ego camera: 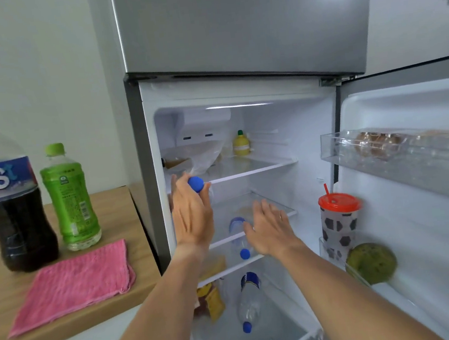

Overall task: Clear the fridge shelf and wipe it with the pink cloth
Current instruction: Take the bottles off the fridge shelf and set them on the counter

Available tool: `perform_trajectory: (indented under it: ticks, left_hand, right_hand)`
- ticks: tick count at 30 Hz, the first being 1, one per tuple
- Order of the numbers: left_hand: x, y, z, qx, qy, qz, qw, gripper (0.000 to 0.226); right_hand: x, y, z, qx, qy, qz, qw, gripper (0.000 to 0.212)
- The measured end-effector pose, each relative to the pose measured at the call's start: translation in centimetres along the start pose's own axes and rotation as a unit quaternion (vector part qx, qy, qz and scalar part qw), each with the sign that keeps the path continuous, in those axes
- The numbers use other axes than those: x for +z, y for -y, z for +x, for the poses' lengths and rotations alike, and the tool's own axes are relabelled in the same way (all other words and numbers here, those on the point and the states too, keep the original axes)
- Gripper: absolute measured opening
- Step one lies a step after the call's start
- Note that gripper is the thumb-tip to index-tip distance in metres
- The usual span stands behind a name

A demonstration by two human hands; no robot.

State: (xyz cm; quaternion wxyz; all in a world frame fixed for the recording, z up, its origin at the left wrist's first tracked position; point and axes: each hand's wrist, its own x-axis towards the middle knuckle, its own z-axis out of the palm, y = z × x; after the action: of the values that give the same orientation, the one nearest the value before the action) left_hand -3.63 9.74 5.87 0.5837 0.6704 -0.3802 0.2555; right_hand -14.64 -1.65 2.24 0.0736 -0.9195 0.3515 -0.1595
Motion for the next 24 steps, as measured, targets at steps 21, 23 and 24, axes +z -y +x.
perform_trajectory:
  ticks: [21, 23, 24]
  left_hand:
    - [-6.9, -13.2, 6.0, -0.087, -0.107, 0.003, 0.990, 0.033]
    - [-9.0, -14.0, 7.6, -0.093, -0.113, 0.007, 0.989, 0.036]
    - [-10.1, -14.3, 8.4, -0.100, -0.119, 0.009, 0.988, 0.035]
  right_hand:
    - [-6.9, 2.5, -5.5, -0.012, -0.039, 0.018, 0.999, 0.069]
    - [-7.9, 3.4, -5.7, -0.016, -0.044, 0.024, 0.999, 0.071]
    - [-8.5, 4.1, -5.8, -0.018, -0.049, 0.027, 0.998, 0.072]
